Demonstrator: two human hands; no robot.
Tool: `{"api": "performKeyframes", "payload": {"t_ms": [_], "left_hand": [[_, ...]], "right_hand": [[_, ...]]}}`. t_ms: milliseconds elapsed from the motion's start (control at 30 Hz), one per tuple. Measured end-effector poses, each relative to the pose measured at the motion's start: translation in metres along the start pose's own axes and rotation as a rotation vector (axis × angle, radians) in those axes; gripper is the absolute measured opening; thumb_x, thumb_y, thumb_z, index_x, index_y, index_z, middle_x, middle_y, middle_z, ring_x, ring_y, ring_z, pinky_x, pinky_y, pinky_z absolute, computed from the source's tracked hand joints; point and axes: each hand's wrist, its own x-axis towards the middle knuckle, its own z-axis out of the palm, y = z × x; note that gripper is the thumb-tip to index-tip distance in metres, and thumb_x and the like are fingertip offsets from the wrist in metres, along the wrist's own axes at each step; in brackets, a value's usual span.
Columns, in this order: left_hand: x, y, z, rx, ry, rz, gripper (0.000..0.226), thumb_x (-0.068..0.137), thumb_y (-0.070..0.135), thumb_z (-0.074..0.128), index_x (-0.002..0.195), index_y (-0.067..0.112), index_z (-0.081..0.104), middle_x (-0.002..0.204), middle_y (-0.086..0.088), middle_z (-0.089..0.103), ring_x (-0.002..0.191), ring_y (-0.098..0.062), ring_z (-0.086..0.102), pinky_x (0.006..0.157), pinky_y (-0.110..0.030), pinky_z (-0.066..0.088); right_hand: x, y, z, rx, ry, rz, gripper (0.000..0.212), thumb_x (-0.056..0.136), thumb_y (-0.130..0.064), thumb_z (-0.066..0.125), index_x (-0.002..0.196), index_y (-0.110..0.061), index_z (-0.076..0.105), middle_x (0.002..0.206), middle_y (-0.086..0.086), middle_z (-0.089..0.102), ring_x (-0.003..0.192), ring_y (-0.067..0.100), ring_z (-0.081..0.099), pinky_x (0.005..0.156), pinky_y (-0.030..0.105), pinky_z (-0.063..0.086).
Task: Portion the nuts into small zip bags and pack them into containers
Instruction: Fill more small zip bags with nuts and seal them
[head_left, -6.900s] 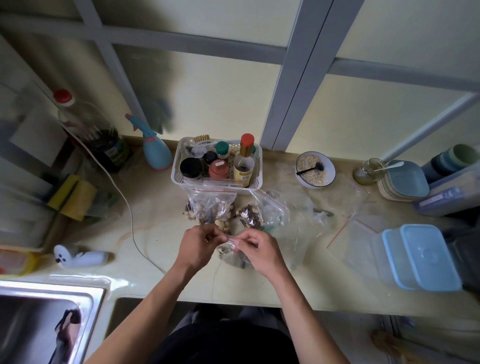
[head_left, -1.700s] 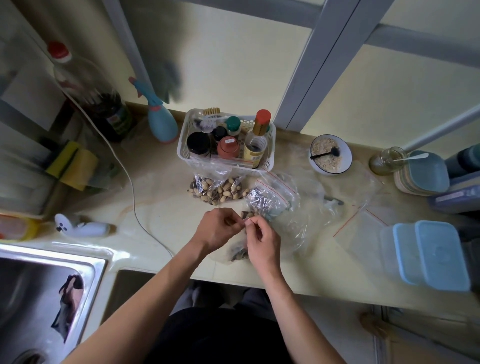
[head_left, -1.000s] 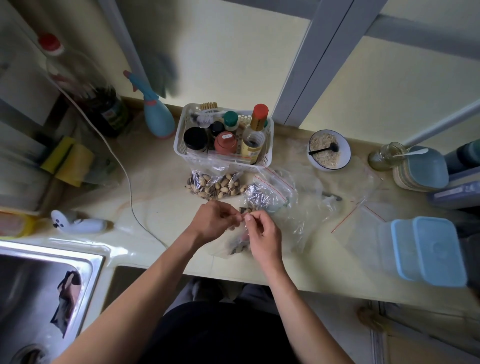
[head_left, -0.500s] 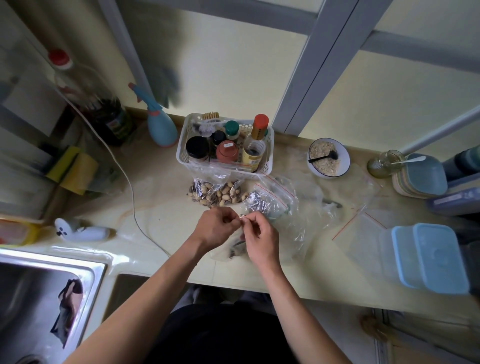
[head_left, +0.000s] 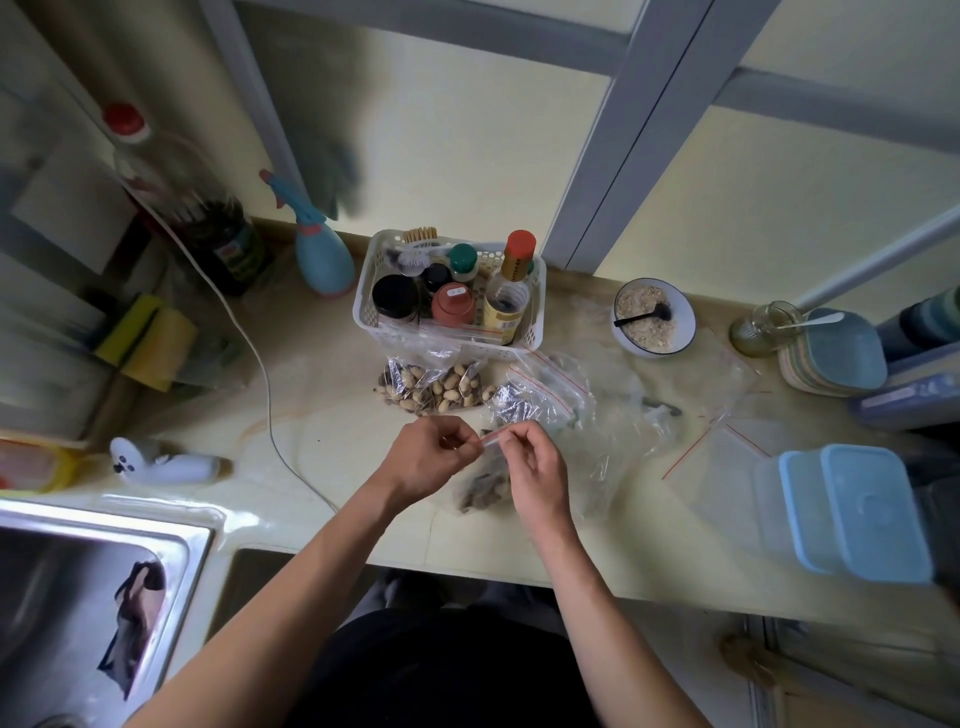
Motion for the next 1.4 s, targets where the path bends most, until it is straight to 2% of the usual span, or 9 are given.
{"api": "performKeyframes", "payload": {"t_ms": [100, 233, 433, 567, 767, 1000, 1100, 1300, 1400], "left_hand": [[-0.001, 0.0, 0.0, -0.014, 0.007, 0.012, 0.013, 0.088, 0.025, 0.073, 0.076, 0.022, 0.071, 0.063, 0.008, 0.065, 0.064, -0.01, 0.06, 0.061, -0.022, 0.045], [-0.003, 0.001, 0.0, -0.003, 0.027, 0.016, 0.011, 0.087, 0.025, 0.073, 0.076, 0.02, 0.071, 0.07, -0.004, 0.07, 0.063, -0.011, 0.058, 0.062, -0.024, 0.045], [-0.004, 0.002, 0.005, 0.086, 0.082, 0.017, 0.013, 0.086, 0.022, 0.072, 0.073, 0.022, 0.07, 0.064, 0.005, 0.065, 0.059, -0.007, 0.055, 0.06, -0.021, 0.043], [-0.004, 0.003, 0.009, 0.173, 0.129, -0.012, 0.012, 0.085, 0.023, 0.071, 0.074, 0.025, 0.07, 0.063, 0.009, 0.063, 0.061, -0.007, 0.055, 0.056, -0.014, 0.037], [-0.003, 0.001, 0.009, 0.197, 0.104, -0.003, 0.01, 0.087, 0.026, 0.07, 0.081, 0.02, 0.074, 0.07, 0.006, 0.067, 0.068, -0.011, 0.06, 0.058, -0.014, 0.038], [0.0, -0.004, -0.001, 0.096, -0.004, 0.001, 0.01, 0.088, 0.029, 0.072, 0.081, 0.023, 0.074, 0.073, 0.005, 0.072, 0.075, -0.015, 0.069, 0.07, -0.029, 0.052], [0.0, -0.004, -0.003, 0.074, -0.01, 0.018, 0.01, 0.088, 0.027, 0.071, 0.079, 0.023, 0.074, 0.073, 0.001, 0.073, 0.074, -0.019, 0.069, 0.068, -0.032, 0.054], [-0.001, -0.003, -0.001, 0.123, 0.013, 0.035, 0.012, 0.09, 0.025, 0.068, 0.078, 0.024, 0.071, 0.069, 0.008, 0.068, 0.065, -0.007, 0.061, 0.061, -0.016, 0.044], [-0.001, -0.002, 0.002, 0.177, 0.023, 0.048, 0.014, 0.089, 0.024, 0.067, 0.075, 0.028, 0.067, 0.07, 0.009, 0.067, 0.064, -0.004, 0.058, 0.058, -0.011, 0.039]], "right_hand": [[-0.004, -0.007, 0.002, 0.091, -0.082, 0.045, 0.014, 0.095, -0.021, 0.063, 0.089, -0.009, 0.063, 0.08, 0.003, 0.066, 0.073, 0.012, 0.064, 0.072, 0.03, 0.051], [-0.006, -0.005, 0.004, 0.059, -0.115, 0.036, 0.012, 0.092, -0.027, 0.062, 0.085, -0.018, 0.067, 0.076, 0.001, 0.066, 0.071, 0.027, 0.062, 0.071, 0.053, 0.055], [-0.006, -0.002, 0.006, -0.084, -0.086, 0.017, 0.011, 0.092, -0.033, 0.06, 0.088, -0.023, 0.063, 0.078, 0.002, 0.068, 0.071, 0.034, 0.07, 0.065, 0.056, 0.058], [-0.01, -0.006, 0.009, -0.178, -0.003, -0.079, 0.011, 0.093, -0.009, 0.065, 0.083, -0.015, 0.063, 0.075, -0.003, 0.066, 0.07, 0.018, 0.063, 0.067, 0.037, 0.054], [-0.011, -0.006, 0.008, -0.167, 0.026, -0.051, 0.013, 0.092, -0.007, 0.066, 0.081, -0.013, 0.065, 0.069, -0.01, 0.064, 0.064, 0.008, 0.056, 0.065, 0.024, 0.047], [-0.008, -0.004, 0.002, -0.013, 0.01, 0.11, 0.012, 0.089, -0.023, 0.065, 0.078, -0.018, 0.061, 0.067, 0.002, 0.059, 0.067, 0.016, 0.053, 0.063, 0.04, 0.05], [-0.006, -0.005, -0.002, 0.113, -0.042, 0.136, 0.014, 0.093, -0.017, 0.066, 0.089, -0.003, 0.066, 0.071, 0.0, 0.062, 0.069, 0.013, 0.057, 0.065, 0.031, 0.049], [-0.003, -0.003, 0.001, 0.084, -0.109, 0.157, 0.008, 0.096, -0.004, 0.066, 0.094, 0.002, 0.071, 0.085, 0.002, 0.071, 0.076, 0.005, 0.064, 0.074, 0.017, 0.05], [-0.004, -0.004, 0.002, 0.01, -0.093, 0.144, 0.008, 0.096, -0.007, 0.068, 0.092, -0.001, 0.071, 0.081, 0.002, 0.073, 0.066, 0.0, 0.065, 0.064, 0.012, 0.049]]}}
